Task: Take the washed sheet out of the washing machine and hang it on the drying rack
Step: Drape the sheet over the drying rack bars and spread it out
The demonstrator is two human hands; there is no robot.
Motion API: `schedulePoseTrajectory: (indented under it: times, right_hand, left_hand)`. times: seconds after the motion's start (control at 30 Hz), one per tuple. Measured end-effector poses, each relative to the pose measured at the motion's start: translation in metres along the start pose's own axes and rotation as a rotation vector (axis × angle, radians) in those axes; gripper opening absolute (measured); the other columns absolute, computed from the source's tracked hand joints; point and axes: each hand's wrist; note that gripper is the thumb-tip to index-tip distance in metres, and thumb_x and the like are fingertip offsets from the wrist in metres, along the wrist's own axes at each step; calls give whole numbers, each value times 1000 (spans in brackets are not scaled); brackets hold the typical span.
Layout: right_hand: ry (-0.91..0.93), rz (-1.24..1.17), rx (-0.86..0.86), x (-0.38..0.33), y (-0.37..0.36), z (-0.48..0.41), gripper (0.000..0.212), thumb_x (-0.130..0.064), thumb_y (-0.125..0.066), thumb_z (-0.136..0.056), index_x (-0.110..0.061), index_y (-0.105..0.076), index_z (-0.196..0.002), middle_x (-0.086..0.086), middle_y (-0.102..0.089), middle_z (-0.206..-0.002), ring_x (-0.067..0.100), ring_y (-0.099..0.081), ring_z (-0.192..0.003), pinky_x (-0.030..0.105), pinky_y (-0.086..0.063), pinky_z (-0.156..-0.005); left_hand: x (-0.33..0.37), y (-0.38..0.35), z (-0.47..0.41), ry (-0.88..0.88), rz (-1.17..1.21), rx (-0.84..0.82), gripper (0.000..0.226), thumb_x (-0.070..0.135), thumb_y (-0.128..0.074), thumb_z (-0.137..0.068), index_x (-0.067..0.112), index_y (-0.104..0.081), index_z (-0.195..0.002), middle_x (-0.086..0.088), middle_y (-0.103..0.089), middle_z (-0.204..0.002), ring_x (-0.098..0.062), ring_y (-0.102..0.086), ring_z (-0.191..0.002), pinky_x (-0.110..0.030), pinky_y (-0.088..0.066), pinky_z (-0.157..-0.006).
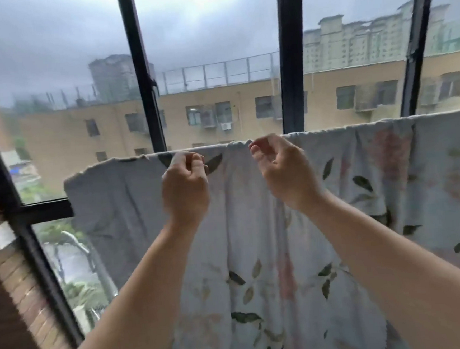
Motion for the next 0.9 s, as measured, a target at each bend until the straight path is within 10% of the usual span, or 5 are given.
schedulePoseTrajectory:
  times: [0.53, 0.73, 0.9]
  right_hand:
    - [274, 289, -403, -73, -157, -63, 32, -35, -39, -103, -21, -62, -119, 6, -66, -117, 29, -58, -107, 39, -46, -94]
    - [198, 437, -414, -73, -183, -68, 46, -45, -22, -104, -24, -61, -115, 6, -61, -126, 28, -48, -123, 41, -26, -104]
    - [177, 489, -420, -73, -188, -71, 48, -47, -19, -104, -23, -58, -117, 7, -58, -132, 29, -45, -126, 43, -24, -105]
  left_hand:
    - [-86, 156, -89, 605, -341, 258, 49, 37, -54, -95, -1, -52, -126, -23, -56, -131, -40, -55, -120, -41, -47, -100]
    - [-97, 168, -91, 546, -119, 186, 39, 45, -61, -92, 11, -59, -74, -6, -55, -75, -26, -53, -74, -32, -43, -69]
    - [-81, 163, -98, 621, 188, 80, 24, 32, -65, -93, 12, -66, -79, -4, -63, -76, -18, -56, -62, -24, -45, -57]
Point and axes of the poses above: each hand's wrist, its own z-axis away from the middle knuckle, its own y-axis out of the back of the hand, x = y × z
